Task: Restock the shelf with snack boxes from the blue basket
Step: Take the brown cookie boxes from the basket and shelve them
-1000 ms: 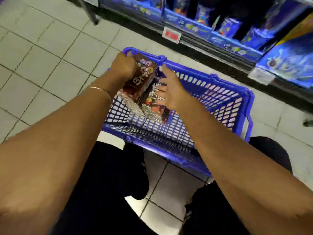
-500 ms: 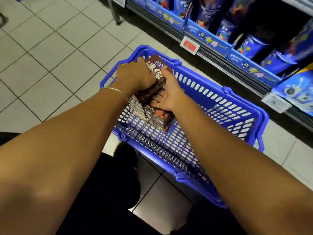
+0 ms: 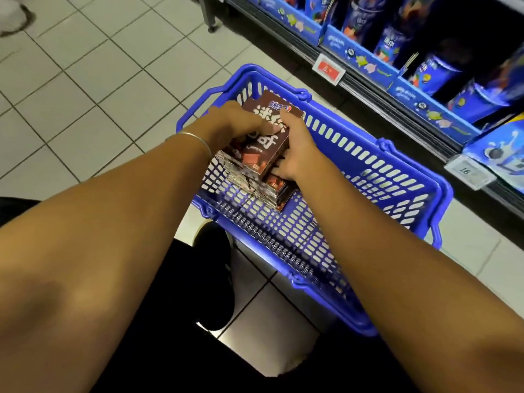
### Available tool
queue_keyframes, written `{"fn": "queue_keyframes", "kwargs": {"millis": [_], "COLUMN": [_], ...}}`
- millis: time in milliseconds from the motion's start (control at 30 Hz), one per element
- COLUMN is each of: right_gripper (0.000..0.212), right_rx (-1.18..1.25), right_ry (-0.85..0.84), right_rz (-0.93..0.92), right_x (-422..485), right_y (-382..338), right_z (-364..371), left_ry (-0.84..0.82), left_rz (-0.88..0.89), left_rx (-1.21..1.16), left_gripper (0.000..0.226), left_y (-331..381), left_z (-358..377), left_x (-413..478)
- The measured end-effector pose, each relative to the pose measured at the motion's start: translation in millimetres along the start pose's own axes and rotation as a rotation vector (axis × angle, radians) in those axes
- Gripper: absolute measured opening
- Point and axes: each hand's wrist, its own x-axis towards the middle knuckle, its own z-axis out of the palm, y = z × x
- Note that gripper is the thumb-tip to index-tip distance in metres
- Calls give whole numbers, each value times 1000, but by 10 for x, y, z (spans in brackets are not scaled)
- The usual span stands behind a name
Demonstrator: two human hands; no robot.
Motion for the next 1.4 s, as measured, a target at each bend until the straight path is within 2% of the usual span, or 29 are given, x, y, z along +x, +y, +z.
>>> {"fn": "queue_keyframes", "kwargs": {"millis": [67, 167, 200, 267, 333, 467, 533, 600, 667, 733, 767, 933, 1067, 1267, 1400], "right_gripper": [39, 49, 54, 56, 55, 55, 69, 77, 71, 54, 48, 57, 63, 67, 47], "right_rx": [-13, -38, -62, -130, -164, -193, -169, -142, -205, -276, -280, -246, -310, -150, -90], "right_ry": [-11, -47, -40, -11, -50, -160, -160, -86, 80, 144, 125, 0, 113, 249, 203], "right_rz": [-37, -104, -134, -228, -295, -371, -347, -255, -178, -122, -73, 122, 120, -10, 8], "right_x": [-81, -220, -270, -396, -554, -784, -784, -686, -550, -409, -361, -144, -109, 3, 70], "right_y": [18, 31, 16, -52, -154, -302, -330, -257, -78, 117, 204, 435, 410, 341, 384], "right_z": [29, 110, 119, 112, 103, 10, -146, -297, -391, -418, -403, -348, -214, -175, -264], "left_ry": [-42, -26, -16, -70, -184, -312, -338, -334, -315, -312, -313, -319, -291, -249, -229], "left_rz": [-21, 22, 45, 88, 133, 200, 211, 213, 203, 168, 144, 38, 54, 54, 52], "left_rx": [-114, -323, -358, -351, -319, -484, -546, -580, -579, -577, -582, -560, -611, -635, -645], "left_gripper": [37, 71, 76, 69, 54, 35, 35, 34, 34, 36, 35, 42, 51, 52, 44], "left_y": [-47, -84, -83, -35, 36, 195, 254, 264, 246, 178, 124, -130, -113, -34, -5], "left_z": [-7, 3, -19, -86, -148, -196, -253, -285, -240, -142, -95, -23, -81, -85, -77], "left_x": [-97, -255, -296, -383, -475, -643, -711, -756, -766, -748, -730, -661, -661, -696, -740]}}
